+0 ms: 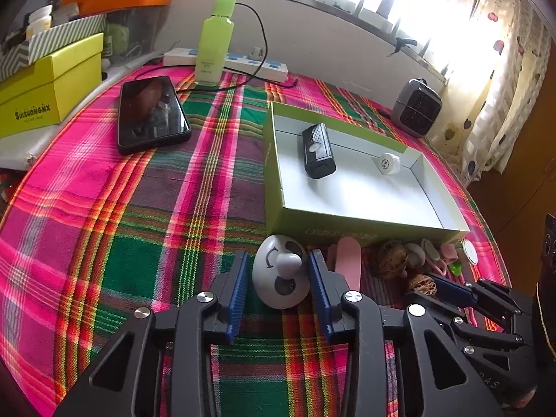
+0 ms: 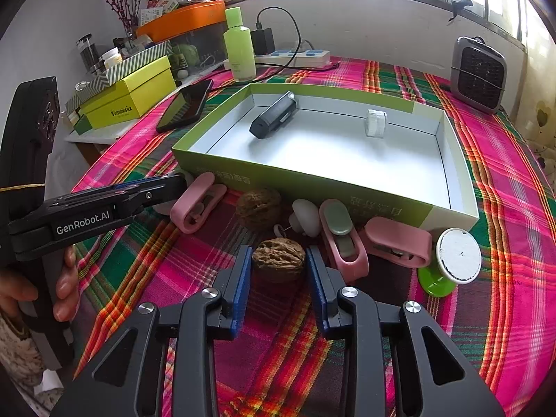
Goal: Organize objects
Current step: 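Close the left gripper on the white round face-shaped toy, then grasp a walnut with the right gripper while the left holds the white toy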
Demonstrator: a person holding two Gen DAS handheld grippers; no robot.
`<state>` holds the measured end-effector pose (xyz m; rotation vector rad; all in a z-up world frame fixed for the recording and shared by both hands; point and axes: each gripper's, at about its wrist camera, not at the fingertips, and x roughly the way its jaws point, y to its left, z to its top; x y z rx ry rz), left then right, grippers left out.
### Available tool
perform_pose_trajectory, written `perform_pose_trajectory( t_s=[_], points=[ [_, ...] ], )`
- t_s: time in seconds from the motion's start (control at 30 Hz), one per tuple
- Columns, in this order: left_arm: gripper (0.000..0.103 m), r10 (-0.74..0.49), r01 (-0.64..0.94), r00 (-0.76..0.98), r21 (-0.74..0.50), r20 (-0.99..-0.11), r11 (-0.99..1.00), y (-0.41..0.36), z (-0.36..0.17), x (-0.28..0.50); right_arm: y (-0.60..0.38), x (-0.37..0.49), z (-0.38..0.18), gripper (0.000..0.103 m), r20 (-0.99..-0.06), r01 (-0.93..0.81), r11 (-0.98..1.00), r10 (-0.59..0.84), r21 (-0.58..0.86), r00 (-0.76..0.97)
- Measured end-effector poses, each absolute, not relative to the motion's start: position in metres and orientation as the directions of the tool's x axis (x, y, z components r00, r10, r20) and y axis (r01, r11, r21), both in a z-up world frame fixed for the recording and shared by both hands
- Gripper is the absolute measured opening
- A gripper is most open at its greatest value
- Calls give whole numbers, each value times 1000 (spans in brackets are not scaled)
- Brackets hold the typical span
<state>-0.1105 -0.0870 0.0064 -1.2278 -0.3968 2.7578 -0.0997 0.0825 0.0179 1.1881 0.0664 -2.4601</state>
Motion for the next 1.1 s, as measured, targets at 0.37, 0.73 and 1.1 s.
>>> perform_pose_trajectory(
  t_s=[0.37, 0.73, 1.1],
  points=[
    [25, 193, 11, -680, -272, -708, -962, -85, 10, -108, 83, -99, 19, 32, -757, 378, -917, -339, 131, -559],
    [25, 194, 12, -689, -279, -698, -960, -86, 14, -105, 81, -95, 22, 32, -745, 388, -912, -352, 135, -567],
    [25, 178, 12, -700, -261, -692, -965, -85, 21, -95, 82, -92, 25, 32, -735, 389, -910, -361, 142, -574]
  ],
)
